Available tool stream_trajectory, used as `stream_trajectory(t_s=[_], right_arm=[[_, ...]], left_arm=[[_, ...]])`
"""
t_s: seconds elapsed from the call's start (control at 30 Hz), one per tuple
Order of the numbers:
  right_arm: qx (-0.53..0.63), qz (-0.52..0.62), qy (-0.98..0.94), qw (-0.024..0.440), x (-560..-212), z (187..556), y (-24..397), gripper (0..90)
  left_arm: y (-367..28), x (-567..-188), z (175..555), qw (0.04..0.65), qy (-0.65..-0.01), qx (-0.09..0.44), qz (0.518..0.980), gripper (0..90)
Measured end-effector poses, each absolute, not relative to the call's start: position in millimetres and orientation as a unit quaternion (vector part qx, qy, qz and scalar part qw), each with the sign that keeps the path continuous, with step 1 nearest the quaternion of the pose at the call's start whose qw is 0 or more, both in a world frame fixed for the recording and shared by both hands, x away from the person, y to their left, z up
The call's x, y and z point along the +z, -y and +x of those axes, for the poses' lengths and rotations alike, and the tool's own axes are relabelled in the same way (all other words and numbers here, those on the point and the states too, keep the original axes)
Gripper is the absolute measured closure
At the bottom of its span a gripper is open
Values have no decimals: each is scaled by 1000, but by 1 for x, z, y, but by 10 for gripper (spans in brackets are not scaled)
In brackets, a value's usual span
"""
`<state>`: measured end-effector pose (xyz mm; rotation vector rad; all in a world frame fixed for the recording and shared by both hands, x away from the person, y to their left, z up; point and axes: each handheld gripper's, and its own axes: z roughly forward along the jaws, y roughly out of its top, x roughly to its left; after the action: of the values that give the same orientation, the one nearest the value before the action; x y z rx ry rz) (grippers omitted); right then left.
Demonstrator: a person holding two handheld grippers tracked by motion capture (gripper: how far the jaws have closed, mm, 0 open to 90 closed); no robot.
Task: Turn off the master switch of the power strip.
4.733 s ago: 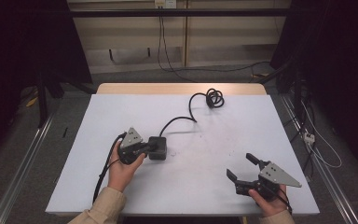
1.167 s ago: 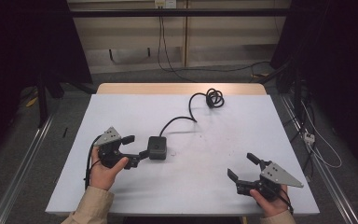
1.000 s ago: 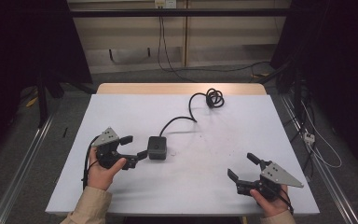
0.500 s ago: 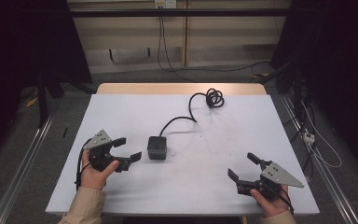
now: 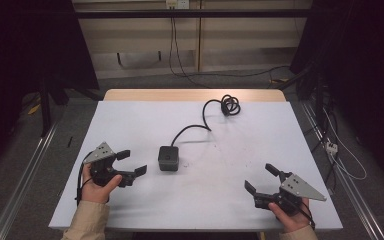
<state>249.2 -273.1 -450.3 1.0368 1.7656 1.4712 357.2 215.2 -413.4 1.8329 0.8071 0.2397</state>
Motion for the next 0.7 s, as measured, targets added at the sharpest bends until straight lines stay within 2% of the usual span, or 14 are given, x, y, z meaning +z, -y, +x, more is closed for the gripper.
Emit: stream_trajectory(t_s=[0.7], right_arm=[[555,392,-666,306,-450,249,274,79]], left_arm=[[-230,-423,353,529,-342,103,770,71]])
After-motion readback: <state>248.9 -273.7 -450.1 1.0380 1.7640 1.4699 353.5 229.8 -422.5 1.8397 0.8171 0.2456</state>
